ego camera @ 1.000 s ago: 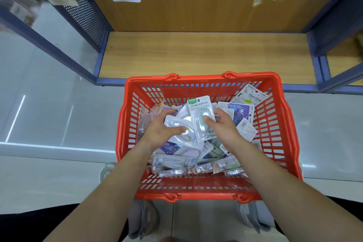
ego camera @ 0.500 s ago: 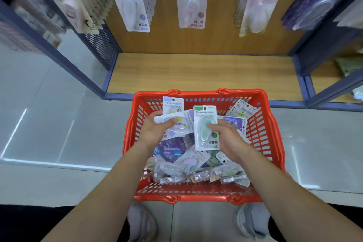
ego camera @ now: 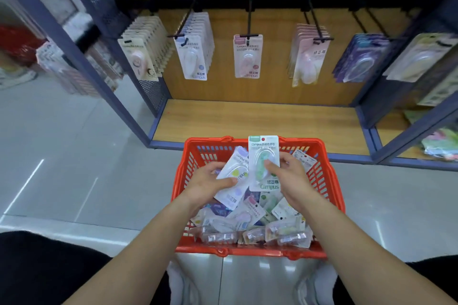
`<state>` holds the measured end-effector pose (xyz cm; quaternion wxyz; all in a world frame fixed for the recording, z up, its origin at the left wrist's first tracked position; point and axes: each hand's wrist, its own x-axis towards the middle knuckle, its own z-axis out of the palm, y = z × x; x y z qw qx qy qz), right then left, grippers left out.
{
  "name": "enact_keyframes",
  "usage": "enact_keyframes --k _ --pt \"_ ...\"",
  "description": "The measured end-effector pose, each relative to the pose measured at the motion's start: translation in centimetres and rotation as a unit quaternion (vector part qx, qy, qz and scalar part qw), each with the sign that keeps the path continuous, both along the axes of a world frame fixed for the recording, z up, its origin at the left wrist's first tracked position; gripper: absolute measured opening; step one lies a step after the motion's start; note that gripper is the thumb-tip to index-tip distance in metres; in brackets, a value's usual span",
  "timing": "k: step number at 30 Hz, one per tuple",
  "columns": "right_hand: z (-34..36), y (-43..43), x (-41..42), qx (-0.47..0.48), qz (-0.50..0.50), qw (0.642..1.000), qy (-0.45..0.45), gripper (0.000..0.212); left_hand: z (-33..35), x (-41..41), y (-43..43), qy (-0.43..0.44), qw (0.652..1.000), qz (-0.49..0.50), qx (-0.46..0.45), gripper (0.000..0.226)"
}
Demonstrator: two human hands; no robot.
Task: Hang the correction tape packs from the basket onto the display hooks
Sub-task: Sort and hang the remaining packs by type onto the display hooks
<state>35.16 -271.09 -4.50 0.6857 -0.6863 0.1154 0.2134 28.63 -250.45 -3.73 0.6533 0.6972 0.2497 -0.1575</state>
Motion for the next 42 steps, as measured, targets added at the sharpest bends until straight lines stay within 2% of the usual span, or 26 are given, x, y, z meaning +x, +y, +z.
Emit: enact_keyframes --k 4,7,12,16,18,22,25,29,32,35,42 --pt "2.1 0.5 0.3 0.007 0.02 1.0 -0.023 0.016 2.2 -0.4 -0.3 -0.021 0.999 -0.027 0.035 0.037" --pt "3.2 0.5 0.3 0.019 0.007 0.999 -0.027 0.012 3.4 -0.3 -0.2 -0.031 0.999 -0.003 0.019 0.028" --pt "4.4 -0.1 -0.5 -0.014 0.014 0.999 -0.036 0.011 4.8 0.1 -0.2 -0.053 0.999 0.005 0.006 0.021" --pt "5.5 0.5 -1.5 -0.006 0.028 0.999 -0.043 0.017 6.1 0.4 -1.0 -0.087 0.996 -0.001 0.027 0.05" --pt "6.7 1.1 -1.7 0.021 0.035 0.998 -0.046 0.021 6.6 0.4 -1.3 -0.117 0.992 -0.008 0.038 0.051" --pt "9.6 2.5 -1.3 0.056 0.045 0.994 -0.087 0.022 8.9 1.0 -0.5 -0.173 0.983 0.011 0.062 0.037" --pt "12.4 3.7 -0.4 0.079 0.023 0.991 -0.11 0.019 11.7 1.8 1.2 -0.21 0.975 0.039 0.063 0.041" --pt "17.1 6.0 1.3 0.053 0.007 0.982 -0.179 0.013 16.8 2.8 4.0 -0.27 0.958 0.077 0.053 0.037" --pt "21.0 8.5 2.8 0.045 0.018 0.975 -0.218 0.014 21.0 3.3 6.8 -0.315 0.943 0.082 0.068 0.041" --pt "24.4 11.3 4.4 0.031 0.032 0.962 -0.268 0.016 24.4 3.8 9.9 -0.357 0.927 0.092 0.07 0.034" --pt "30.4 19.0 9.5 0.003 0.052 0.938 -0.341 0.015 28.2 6.1 17.0 -0.407 0.896 0.166 0.064 0.039"
